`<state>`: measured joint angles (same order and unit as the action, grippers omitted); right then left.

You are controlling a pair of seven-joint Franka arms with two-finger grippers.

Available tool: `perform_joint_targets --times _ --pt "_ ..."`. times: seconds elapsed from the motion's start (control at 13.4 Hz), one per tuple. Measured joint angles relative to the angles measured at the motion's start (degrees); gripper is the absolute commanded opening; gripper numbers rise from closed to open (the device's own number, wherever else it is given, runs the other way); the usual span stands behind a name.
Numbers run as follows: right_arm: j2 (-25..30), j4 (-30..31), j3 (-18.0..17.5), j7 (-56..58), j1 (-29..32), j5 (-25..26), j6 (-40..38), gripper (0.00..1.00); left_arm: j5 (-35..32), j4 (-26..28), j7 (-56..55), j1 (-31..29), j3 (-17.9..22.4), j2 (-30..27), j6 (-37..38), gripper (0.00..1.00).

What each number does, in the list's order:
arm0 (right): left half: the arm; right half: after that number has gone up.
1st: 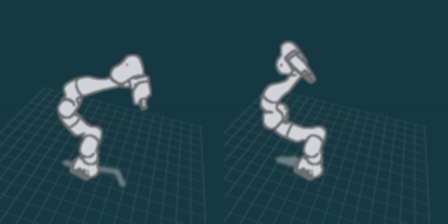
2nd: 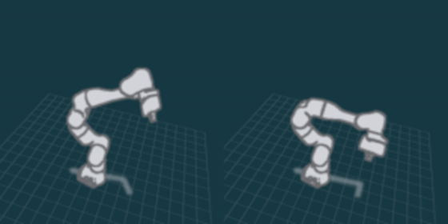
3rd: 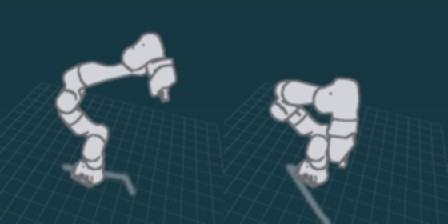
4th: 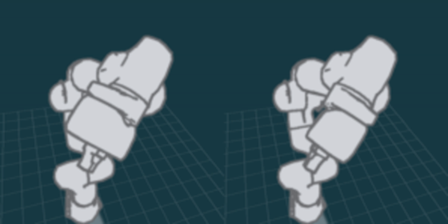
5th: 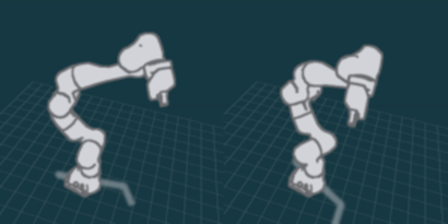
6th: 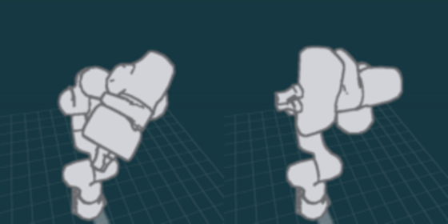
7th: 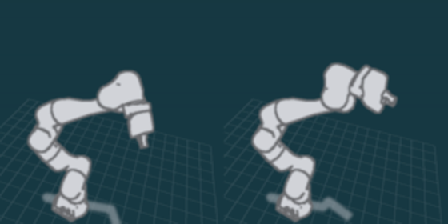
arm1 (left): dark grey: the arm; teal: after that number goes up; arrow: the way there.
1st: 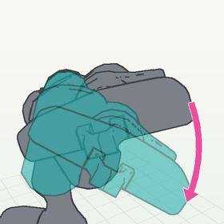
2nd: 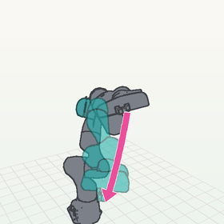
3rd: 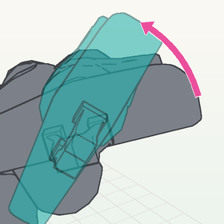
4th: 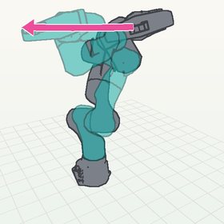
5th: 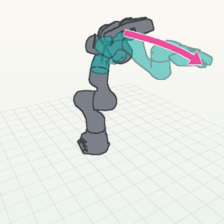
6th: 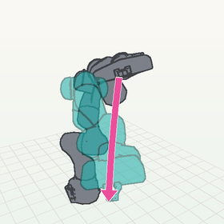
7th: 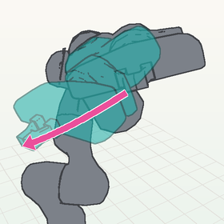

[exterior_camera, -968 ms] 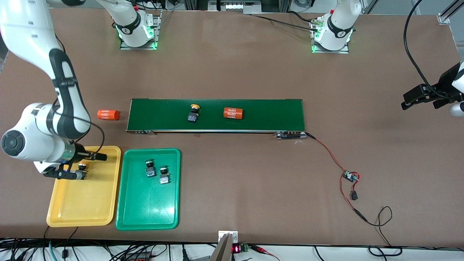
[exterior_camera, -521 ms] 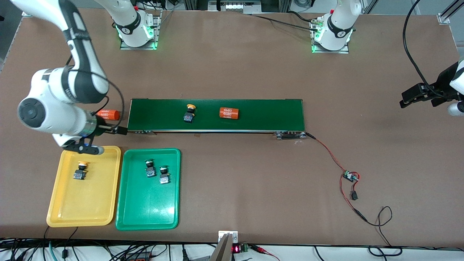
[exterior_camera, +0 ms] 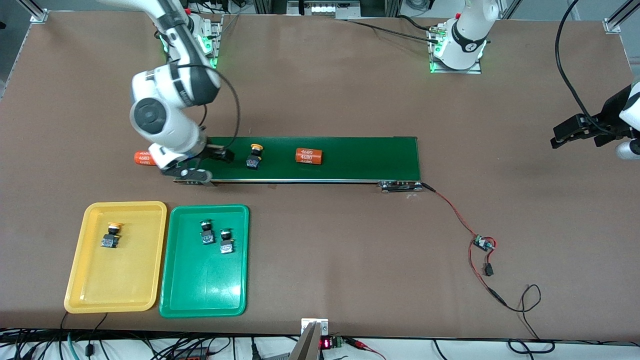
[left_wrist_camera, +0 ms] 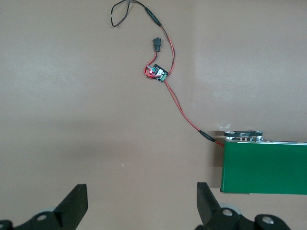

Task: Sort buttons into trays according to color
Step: 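Return the right gripper to the belt and grasp another orange-based button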

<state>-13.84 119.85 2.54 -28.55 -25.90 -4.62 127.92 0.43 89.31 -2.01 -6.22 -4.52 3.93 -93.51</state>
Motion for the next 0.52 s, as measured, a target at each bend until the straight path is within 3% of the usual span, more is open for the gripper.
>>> perform_joint_targets --times 0.37,0.52 --pt "0.1 2.0 0.2 -3.2 -3.3 0.2 3.3 1.00 0.0 0.0 0.0 0.0 0.0 0.0 0.0 1.00" --pt "0.1 2.1 0.3 -3.2 -3.4 2.8 3.7 1.00 0.0 0.0 0.0 0.0 0.1 0.0 0.1 1.00"
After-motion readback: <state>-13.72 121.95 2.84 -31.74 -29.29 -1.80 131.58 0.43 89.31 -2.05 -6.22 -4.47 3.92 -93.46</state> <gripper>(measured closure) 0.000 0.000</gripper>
